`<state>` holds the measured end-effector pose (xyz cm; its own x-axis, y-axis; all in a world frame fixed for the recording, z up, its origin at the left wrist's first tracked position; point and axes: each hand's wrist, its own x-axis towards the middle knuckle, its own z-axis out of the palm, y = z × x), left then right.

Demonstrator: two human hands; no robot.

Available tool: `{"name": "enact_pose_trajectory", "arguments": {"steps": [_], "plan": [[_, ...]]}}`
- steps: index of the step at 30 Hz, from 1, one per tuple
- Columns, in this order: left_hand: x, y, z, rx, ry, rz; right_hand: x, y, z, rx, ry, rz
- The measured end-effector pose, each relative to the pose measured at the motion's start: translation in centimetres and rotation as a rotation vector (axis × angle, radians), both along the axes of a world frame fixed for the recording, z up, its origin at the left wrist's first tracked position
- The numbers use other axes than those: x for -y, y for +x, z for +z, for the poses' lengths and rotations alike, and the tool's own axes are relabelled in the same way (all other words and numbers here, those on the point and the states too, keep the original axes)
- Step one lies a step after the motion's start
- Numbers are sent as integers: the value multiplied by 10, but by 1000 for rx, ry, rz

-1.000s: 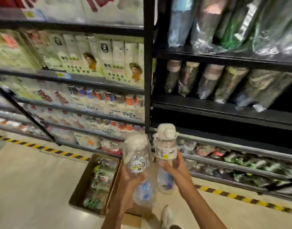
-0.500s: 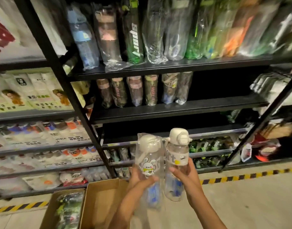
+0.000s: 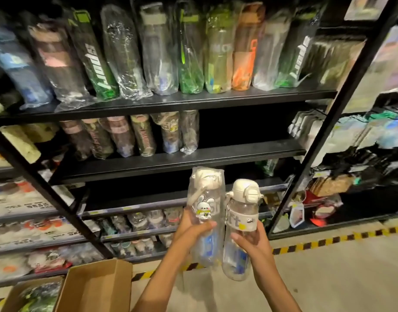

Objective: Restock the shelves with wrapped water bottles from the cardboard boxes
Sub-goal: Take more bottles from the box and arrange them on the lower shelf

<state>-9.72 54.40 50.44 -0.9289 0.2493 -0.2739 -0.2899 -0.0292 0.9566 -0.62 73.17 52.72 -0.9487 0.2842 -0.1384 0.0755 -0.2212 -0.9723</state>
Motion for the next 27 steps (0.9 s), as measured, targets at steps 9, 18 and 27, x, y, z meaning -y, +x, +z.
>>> {"name": "enact_pose_trajectory", "arguments": {"steps": [9, 18, 27], "plan": [[-76, -94, 22, -57, 63, -5, -71, -64, -1, -6, -27, 15], [-130, -214, 31, -93, 133, 110, -144, -158, 2, -11, 25, 61], [-165, -305, 41, -166, 109, 261, -184, -207, 4, -1, -3, 117]]}}
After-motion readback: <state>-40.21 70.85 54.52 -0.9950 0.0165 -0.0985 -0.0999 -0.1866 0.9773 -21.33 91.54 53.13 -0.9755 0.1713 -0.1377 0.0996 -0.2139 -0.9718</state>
